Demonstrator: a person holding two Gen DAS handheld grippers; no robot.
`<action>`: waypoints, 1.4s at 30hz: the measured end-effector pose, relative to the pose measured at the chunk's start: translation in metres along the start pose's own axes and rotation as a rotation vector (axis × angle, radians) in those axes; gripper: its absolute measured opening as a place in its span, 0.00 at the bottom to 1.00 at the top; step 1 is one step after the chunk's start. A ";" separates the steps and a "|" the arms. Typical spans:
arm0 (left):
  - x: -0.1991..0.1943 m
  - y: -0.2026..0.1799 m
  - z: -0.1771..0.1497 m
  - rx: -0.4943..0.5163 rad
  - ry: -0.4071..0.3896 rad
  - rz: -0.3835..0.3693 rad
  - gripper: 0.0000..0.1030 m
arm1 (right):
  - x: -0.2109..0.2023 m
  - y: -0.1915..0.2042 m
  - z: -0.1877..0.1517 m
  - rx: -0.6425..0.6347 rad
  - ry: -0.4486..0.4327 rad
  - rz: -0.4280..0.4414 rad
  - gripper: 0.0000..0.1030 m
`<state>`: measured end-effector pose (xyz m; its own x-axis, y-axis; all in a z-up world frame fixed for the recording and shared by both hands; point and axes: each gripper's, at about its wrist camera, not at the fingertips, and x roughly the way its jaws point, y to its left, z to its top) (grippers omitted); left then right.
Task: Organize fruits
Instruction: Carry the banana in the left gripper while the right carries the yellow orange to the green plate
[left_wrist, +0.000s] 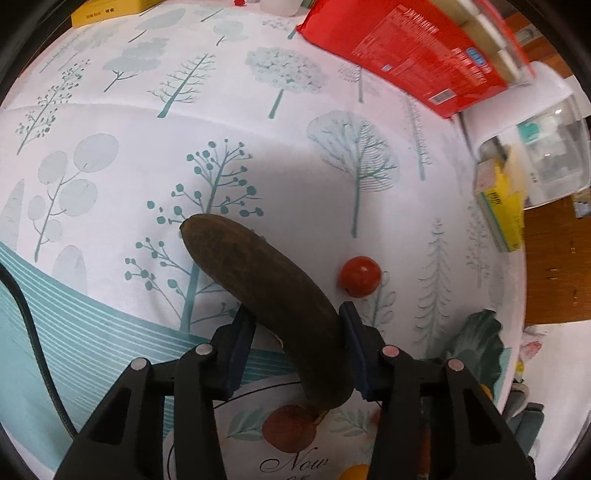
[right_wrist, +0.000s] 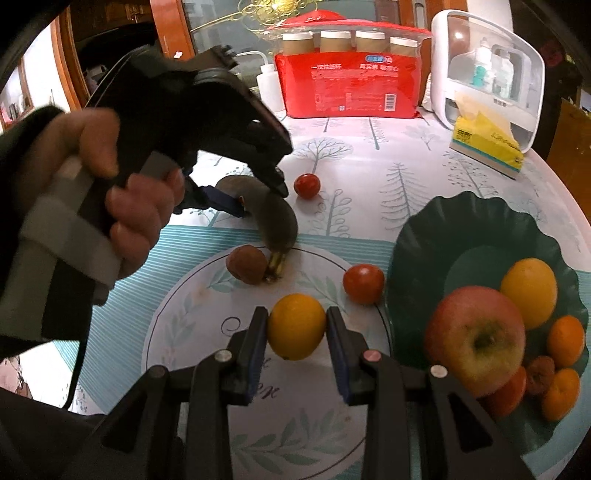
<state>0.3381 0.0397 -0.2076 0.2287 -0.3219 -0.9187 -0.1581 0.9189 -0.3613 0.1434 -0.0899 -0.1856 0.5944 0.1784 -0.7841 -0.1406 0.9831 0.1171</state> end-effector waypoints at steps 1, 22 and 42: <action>-0.003 0.002 0.000 0.007 -0.012 -0.020 0.43 | -0.002 0.000 -0.001 0.006 -0.002 -0.004 0.31; -0.080 -0.043 -0.027 0.353 -0.202 -0.220 0.42 | -0.055 0.005 -0.030 0.127 -0.073 -0.103 0.31; -0.080 -0.148 -0.078 0.520 -0.200 -0.219 0.42 | -0.112 -0.107 -0.037 0.166 -0.097 -0.106 0.31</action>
<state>0.2679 -0.0882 -0.0938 0.3870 -0.5138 -0.7657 0.3922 0.8432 -0.3676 0.0628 -0.2161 -0.1331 0.6738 0.0685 -0.7357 0.0544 0.9884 0.1419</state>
